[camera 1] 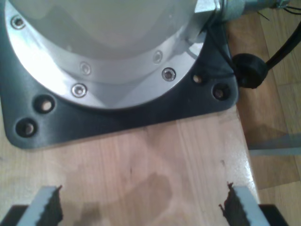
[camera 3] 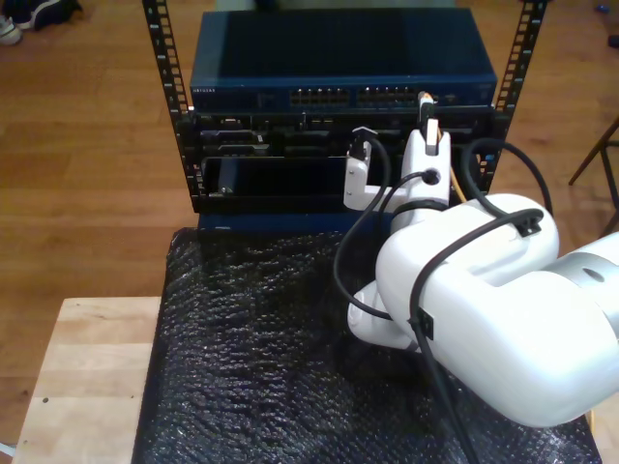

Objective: Grab the cable and plug it in

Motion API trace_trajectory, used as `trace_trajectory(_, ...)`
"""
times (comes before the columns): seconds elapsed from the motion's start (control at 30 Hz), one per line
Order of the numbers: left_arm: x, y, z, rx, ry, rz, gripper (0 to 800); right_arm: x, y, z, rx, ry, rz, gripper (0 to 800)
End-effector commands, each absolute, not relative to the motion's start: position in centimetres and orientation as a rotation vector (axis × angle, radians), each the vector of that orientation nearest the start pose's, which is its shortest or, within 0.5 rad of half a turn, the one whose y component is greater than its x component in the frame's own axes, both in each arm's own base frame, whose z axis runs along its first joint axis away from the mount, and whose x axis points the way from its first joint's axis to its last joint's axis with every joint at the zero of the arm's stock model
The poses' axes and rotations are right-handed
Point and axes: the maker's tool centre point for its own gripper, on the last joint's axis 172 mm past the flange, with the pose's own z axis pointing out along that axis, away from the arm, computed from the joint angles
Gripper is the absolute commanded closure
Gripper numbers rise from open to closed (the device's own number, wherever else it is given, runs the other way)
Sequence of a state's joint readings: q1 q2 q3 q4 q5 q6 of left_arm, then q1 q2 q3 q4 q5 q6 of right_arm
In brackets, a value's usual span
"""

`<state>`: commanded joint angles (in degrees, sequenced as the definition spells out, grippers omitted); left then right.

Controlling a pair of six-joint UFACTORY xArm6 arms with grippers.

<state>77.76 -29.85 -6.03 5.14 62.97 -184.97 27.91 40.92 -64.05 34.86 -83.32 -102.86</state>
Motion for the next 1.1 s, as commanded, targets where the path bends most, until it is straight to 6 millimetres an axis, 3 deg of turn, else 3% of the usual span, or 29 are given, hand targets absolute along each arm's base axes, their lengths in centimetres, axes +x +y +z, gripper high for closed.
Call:
trace_trajectory(0.47,0.6,11.5,3.4,-2.258,2.726,-0.408,0,63.7,15.6,27.9,1.119,0.968,1.202,800)
trace_trajectory(1.1,0.6,11.5,3.4,-2.258,2.726,-0.408,0,64.7,15.9,27.7,1.133,0.973,1.207,800)
